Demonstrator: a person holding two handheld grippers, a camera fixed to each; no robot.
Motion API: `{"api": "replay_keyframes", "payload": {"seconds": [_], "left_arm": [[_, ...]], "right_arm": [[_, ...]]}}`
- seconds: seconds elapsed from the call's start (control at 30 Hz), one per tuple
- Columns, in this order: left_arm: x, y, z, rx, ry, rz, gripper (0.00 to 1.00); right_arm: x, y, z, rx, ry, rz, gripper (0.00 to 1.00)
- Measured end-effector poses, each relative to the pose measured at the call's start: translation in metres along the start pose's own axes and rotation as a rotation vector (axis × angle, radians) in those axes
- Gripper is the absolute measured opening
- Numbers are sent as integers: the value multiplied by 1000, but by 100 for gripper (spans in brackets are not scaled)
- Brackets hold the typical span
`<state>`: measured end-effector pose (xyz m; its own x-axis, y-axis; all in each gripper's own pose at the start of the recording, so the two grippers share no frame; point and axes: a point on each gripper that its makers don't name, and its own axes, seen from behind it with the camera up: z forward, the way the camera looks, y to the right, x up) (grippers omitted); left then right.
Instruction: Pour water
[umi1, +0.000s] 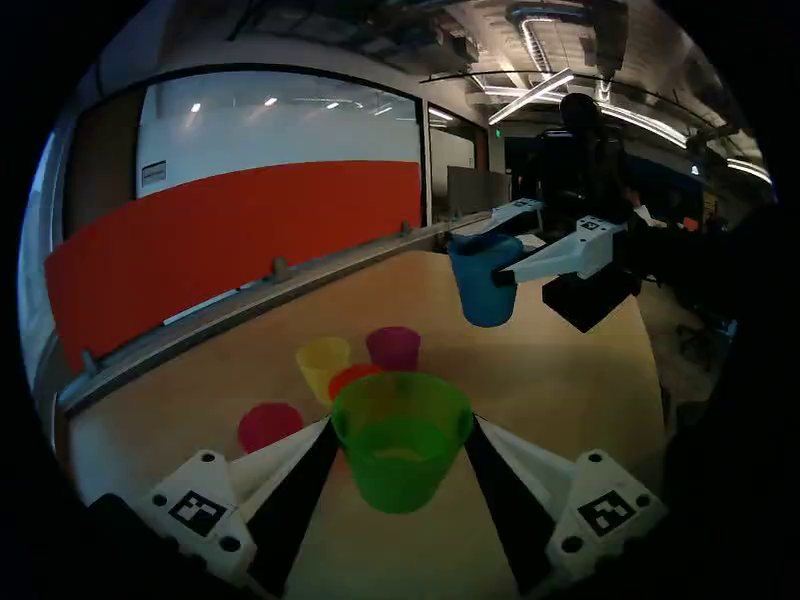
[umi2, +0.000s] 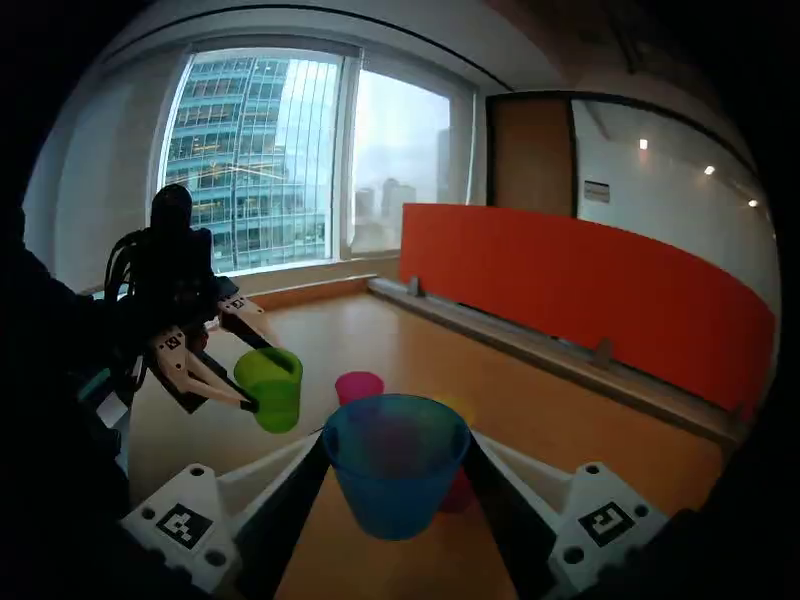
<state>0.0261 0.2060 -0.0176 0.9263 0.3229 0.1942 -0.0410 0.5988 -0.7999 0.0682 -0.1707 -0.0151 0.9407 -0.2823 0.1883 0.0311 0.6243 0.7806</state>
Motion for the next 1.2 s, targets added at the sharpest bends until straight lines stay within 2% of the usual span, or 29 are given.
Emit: {"api": "replay_keyframes", "payload": {"seconds": [0.67,1.2], "left_arm": [[-35,4,4,-26,-96,-3,86],[-56,-2,13,-31,-172,-2,86]], "right_arm": [[-52,-3,11,26,-140,0,93],[-91,-9,24,45,-255,-27,93]]}}
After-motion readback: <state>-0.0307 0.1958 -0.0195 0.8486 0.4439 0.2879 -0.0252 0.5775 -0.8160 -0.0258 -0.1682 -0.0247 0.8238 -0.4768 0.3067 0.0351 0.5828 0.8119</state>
